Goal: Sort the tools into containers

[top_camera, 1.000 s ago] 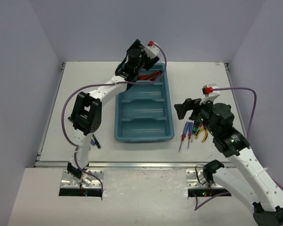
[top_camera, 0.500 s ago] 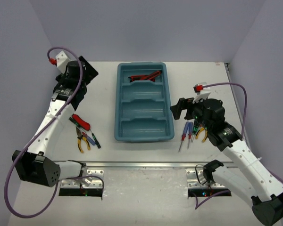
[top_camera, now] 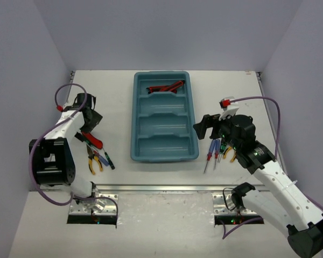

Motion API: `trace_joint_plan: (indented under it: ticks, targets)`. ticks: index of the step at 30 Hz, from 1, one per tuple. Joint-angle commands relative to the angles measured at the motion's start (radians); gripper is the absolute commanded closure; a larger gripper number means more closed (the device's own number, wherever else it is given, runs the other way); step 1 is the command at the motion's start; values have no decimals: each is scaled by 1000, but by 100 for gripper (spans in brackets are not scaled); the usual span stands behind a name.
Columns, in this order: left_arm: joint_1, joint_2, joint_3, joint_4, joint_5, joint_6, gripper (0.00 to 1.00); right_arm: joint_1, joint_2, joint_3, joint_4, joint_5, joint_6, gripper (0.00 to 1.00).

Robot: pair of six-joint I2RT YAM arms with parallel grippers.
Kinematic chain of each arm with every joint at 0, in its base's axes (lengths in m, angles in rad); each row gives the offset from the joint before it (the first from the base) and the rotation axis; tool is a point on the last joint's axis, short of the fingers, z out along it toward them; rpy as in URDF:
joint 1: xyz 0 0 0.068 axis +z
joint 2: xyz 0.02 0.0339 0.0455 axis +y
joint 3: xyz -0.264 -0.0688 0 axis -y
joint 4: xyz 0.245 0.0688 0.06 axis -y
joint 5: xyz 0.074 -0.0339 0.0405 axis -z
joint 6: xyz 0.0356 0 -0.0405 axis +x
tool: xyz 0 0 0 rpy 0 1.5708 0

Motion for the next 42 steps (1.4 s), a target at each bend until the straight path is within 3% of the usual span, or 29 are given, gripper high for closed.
trace_joint_plan:
  ticks: [1,11,13,28,34,42]
  targets:
    - [27,75,46,40,-3,-63,11,1,-16,-9,54,-5,0,1]
    - [62,163,25,80,-7,-98,36,1,-14,-16,57,-6,-2,1]
    - [65,196,37,88,18,-88,46,1,-13,-17,57,-5,-2,1]
    - [68,219,23,79,-7,-110,43,1,1,-19,60,10,-2,1]
    - [68,248,-5,119,36,-106,62,1,-1,-22,59,11,0,1]
    - [68,260,-26,155,71,-93,64,1,4,-25,63,8,1,1]
